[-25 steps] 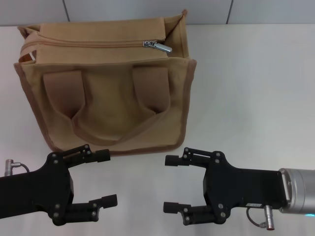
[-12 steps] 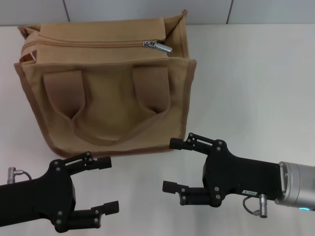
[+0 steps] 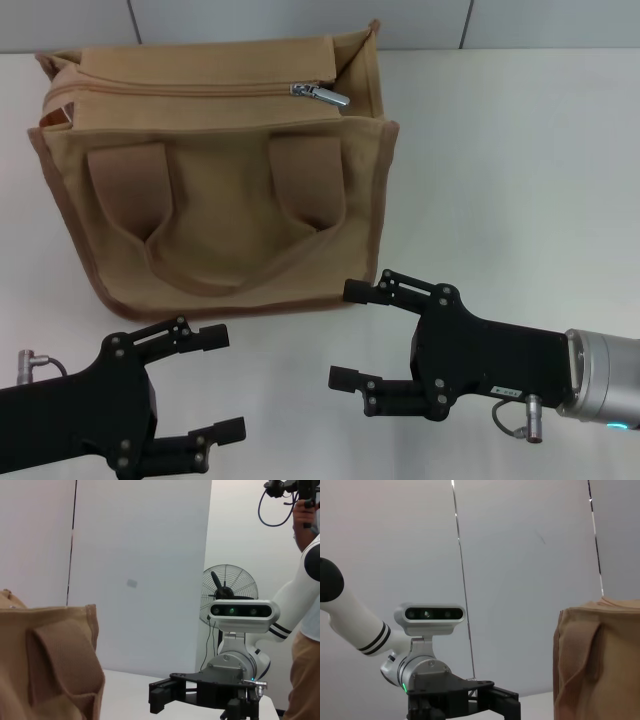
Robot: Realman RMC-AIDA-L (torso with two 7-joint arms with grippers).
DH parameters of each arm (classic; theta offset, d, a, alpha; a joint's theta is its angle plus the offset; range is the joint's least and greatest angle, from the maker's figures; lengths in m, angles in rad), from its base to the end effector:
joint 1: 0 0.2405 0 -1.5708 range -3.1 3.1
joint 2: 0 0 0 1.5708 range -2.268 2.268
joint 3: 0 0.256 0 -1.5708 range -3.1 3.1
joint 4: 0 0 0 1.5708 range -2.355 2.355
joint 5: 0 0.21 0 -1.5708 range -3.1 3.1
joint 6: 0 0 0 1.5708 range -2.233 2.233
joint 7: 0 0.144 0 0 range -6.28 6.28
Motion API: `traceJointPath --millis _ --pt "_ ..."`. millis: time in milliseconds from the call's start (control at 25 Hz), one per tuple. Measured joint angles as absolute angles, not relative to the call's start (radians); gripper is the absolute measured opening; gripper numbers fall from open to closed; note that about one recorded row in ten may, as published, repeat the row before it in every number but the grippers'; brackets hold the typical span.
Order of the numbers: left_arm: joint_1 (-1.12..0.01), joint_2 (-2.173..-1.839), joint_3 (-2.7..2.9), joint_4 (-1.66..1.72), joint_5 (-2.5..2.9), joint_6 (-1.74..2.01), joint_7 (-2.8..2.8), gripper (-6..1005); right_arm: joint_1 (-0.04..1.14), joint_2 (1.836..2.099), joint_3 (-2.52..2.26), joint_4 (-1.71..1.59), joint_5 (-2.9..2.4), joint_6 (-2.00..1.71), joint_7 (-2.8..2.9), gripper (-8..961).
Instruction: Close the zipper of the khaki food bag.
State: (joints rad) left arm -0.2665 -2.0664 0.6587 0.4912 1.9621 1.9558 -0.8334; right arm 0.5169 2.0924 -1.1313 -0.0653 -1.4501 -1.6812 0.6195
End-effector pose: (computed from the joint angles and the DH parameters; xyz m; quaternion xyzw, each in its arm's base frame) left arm -0.2997 0.2011 -0.0045 -0.9245 -0.0827 -0.3628 0.0826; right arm 0.2447 0.2397 -0.0835 -0.9121 0.0717 0.3965 0.0755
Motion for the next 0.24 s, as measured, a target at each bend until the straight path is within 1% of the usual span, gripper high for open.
traceJointPath --millis 240 --pt "-0.267 -2.068 0.656 0.483 1.956 1.952 -0.831 829 0.517 2.092 -1.125 -0.059 -1.441 -1.679 0.619 835"
